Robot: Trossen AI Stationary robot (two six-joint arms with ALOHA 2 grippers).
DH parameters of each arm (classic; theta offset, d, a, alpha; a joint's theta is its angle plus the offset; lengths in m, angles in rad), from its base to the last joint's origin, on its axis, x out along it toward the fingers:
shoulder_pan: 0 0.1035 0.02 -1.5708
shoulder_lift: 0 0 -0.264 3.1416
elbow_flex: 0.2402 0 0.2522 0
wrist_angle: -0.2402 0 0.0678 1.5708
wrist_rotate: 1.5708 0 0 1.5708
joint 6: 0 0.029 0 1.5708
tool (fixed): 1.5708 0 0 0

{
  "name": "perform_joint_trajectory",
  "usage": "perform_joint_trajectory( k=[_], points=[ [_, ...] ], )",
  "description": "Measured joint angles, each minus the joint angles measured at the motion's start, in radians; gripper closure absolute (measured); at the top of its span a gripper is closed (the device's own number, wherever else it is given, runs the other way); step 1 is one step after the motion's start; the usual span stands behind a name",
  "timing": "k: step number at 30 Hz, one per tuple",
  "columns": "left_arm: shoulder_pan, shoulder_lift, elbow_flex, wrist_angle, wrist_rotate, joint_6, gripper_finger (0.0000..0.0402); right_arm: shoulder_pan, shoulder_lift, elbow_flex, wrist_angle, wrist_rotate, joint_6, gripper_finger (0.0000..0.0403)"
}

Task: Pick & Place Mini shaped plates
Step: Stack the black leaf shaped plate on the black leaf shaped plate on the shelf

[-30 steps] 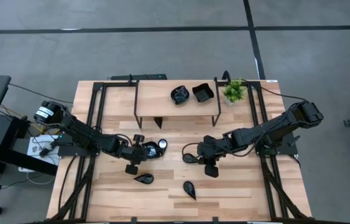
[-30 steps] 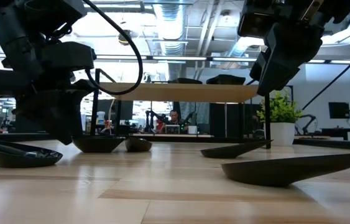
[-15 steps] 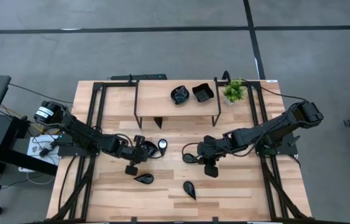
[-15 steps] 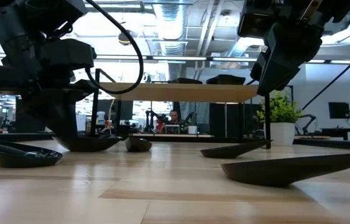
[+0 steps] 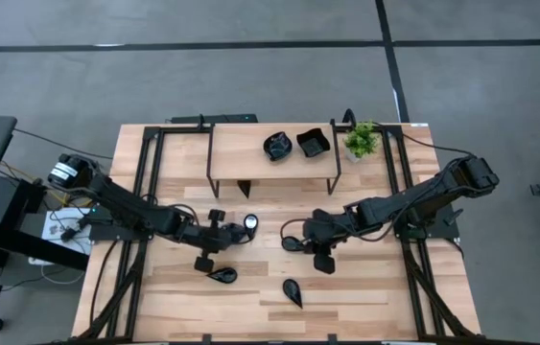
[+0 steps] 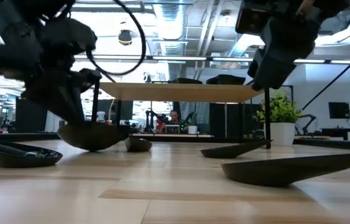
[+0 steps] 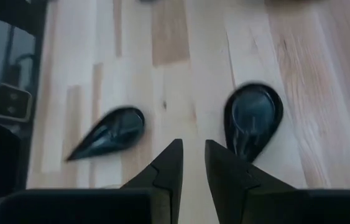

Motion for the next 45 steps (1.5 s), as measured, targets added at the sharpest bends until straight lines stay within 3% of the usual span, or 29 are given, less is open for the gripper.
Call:
perform_joint_trajectory(
  k=[13, 27, 40, 45],
  points=[
    [-0.059, -0.159, 0.000, 0.034, -0.031, 0.000, 0.0388, -0.017, 0.000, 0.000, 0.177, 0.001, 0.000, 0.0339],
    [-0.059, -0.184, 0.000, 0.272, -0.052, -0.008, 0.0387, -0.017, 0.000, 0.000, 0.392, 0.001, 0.000, 0.0339],
    [-0.099, -0.167, 0.000, 0.265, -0.055, 0.037, 0.0390, -0.134, 0.002, 0.001, 0.398, 0.004, 0.211, 0.0339],
    [-0.132, -0.103, 0.000, 0.264, -0.054, 0.038, 0.0390, -0.161, 0.002, 0.048, 0.309, -0.050, 0.232, 0.0339]
  ],
)
